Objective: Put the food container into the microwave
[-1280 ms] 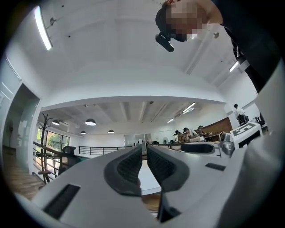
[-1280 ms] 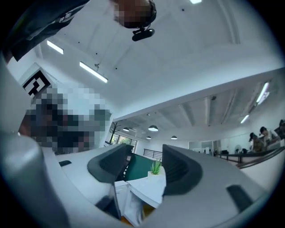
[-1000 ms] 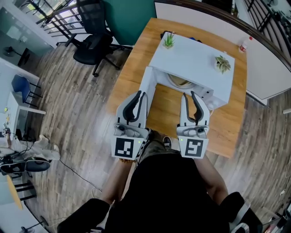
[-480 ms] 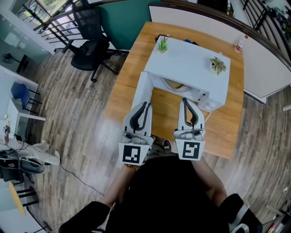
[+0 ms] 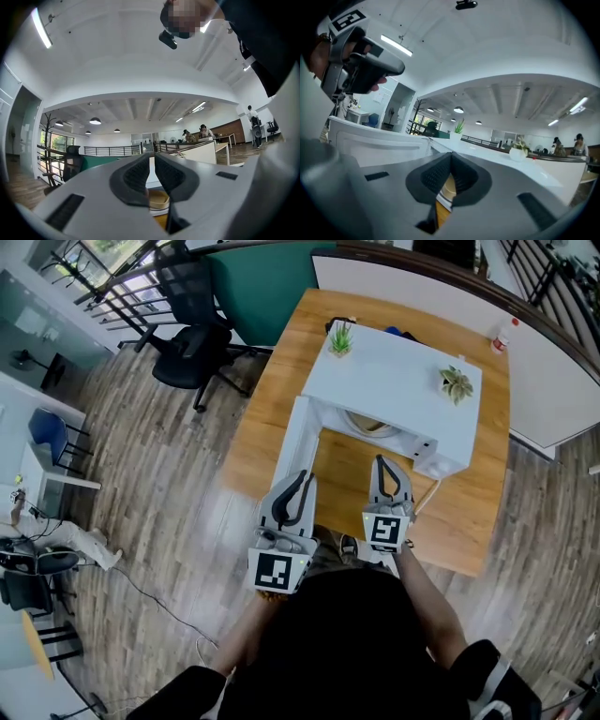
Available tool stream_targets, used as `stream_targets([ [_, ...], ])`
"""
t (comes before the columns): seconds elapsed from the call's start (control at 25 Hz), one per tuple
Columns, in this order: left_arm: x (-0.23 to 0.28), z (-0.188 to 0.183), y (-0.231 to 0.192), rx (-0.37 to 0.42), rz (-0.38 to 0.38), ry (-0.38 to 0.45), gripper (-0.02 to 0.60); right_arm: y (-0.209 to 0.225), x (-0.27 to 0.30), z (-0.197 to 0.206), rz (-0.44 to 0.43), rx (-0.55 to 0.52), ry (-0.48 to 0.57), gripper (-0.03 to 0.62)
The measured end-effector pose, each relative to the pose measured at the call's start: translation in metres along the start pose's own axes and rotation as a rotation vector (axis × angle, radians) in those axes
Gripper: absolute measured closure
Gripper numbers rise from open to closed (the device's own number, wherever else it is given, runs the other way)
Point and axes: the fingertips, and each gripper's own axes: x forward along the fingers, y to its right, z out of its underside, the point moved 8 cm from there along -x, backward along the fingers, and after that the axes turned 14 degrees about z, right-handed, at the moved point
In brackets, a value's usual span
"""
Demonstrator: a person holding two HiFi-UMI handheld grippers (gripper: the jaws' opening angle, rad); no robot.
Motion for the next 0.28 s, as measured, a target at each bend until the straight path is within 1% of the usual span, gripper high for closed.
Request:
stream_targets([
  [0.12,-0.007,0.001,-0.005,0.004,-0.021,-0.019,0.531,-0.008,0.016,0.020,-0.022,-0.022,-0.067,0.589],
  [0.28,-0.019,0.002,-0.012,-0.001,-0.051,-0.037,0.531,-0.015,0.035,0.034,-0.051,-0.054,-0.146,0.589],
])
